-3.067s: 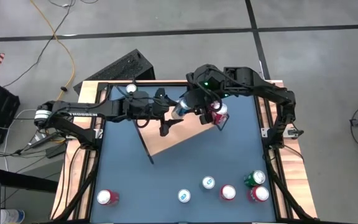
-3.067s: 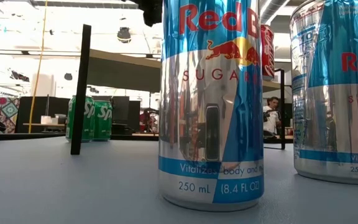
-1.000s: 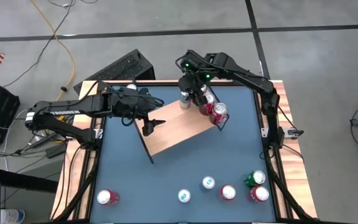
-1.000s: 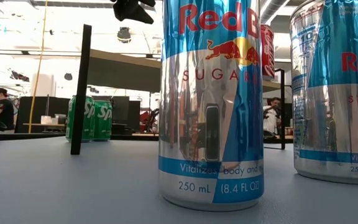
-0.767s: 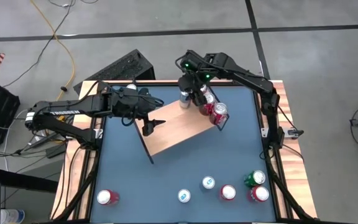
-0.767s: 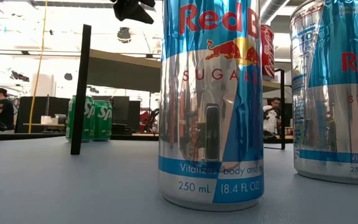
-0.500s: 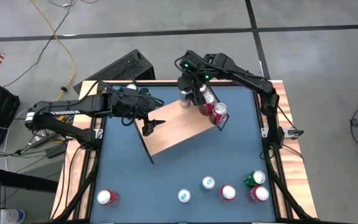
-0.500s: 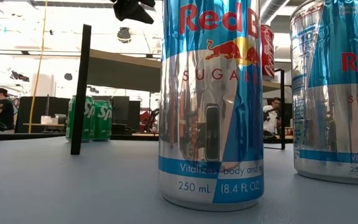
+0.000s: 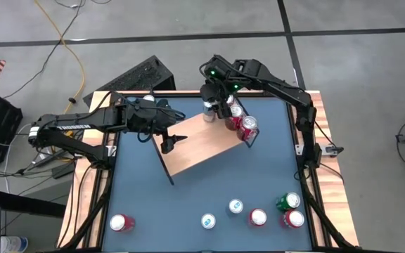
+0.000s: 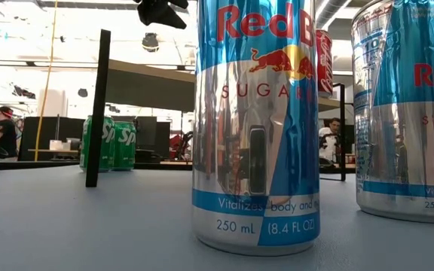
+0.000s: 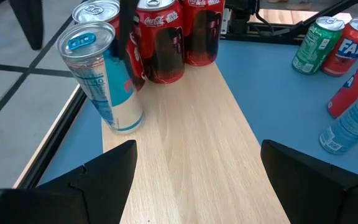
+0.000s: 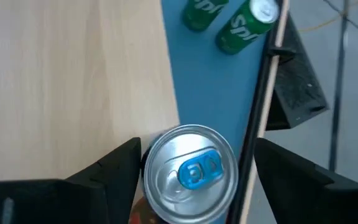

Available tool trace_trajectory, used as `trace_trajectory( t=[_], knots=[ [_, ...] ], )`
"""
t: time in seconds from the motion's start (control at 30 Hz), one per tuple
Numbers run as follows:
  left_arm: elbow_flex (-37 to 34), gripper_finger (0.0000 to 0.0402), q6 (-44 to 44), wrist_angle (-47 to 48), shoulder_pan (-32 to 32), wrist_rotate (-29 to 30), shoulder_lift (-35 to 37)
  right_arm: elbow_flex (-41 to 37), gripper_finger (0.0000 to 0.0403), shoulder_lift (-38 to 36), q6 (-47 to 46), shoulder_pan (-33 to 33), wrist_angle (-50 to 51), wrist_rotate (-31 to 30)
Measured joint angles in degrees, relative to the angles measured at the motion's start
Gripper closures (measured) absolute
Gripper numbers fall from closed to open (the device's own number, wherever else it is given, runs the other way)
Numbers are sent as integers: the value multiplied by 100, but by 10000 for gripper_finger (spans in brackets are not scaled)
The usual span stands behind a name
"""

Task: Place canned beverage on shelf
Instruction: Put the right blue soda can on the shelf aligned with the other blue soda can

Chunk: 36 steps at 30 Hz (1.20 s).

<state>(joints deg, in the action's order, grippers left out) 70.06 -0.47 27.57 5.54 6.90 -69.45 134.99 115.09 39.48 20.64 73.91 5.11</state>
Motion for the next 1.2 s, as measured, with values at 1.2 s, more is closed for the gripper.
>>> trace_trajectory(
  t=[1.2],
  knots=[
    [-2,72,-187,42,-629,-1,9,-1248,112,-1246,-4698,-4761,984,-1001]
  ],
)
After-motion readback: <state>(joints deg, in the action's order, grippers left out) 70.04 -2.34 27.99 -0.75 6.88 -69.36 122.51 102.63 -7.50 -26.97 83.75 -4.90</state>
